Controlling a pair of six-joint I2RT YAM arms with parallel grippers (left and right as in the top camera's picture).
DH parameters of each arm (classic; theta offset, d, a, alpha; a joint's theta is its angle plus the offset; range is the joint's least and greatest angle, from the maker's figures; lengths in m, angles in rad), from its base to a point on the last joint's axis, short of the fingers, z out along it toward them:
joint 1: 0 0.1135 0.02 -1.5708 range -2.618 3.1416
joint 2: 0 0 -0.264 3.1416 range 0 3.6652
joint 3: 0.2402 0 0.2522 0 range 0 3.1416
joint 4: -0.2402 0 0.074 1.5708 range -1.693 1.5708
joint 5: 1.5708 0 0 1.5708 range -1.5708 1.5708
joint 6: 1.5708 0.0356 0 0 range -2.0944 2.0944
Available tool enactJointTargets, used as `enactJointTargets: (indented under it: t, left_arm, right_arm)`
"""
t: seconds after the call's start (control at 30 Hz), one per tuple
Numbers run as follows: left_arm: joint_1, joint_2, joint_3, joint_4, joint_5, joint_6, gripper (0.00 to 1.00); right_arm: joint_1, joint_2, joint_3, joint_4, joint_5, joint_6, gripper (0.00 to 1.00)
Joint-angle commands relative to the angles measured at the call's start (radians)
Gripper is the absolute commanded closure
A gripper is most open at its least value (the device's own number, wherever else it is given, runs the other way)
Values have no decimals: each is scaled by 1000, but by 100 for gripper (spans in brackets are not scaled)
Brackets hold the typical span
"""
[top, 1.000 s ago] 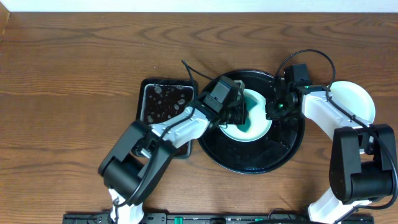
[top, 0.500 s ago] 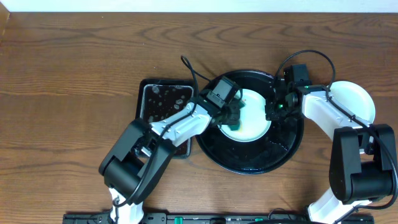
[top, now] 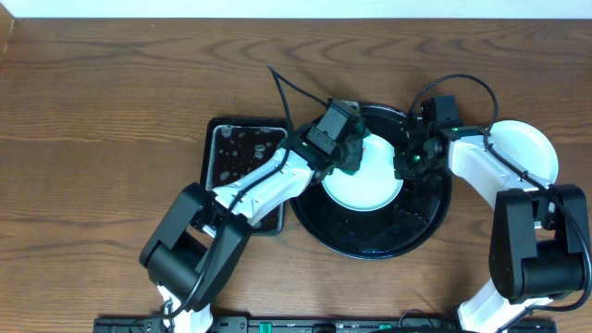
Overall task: Clean dirty plates on tray and stack at the side
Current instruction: 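Scrub the red stains on the pale green plate with the left-held sponge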
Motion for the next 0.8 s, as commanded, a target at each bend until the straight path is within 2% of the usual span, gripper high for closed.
enactJointTargets:
  t: [0.0,0.17,0.37,0.77]
  left_arm:
    - [-18,50,22,66,66,12,93]
    - [-35,110,23,162,103,-14,93]
    - [-18,185,23,116,98,-13,93]
    - [126,177,79,-388,92,-18,93]
  right_arm:
    - [36,34,-39,-17,-21,5,99]
    - [36,34,-39,-16,-21,5,99]
    - [36,34,-39,-18,-21,5,99]
    - [36,34,-39,-27,-21,5,99]
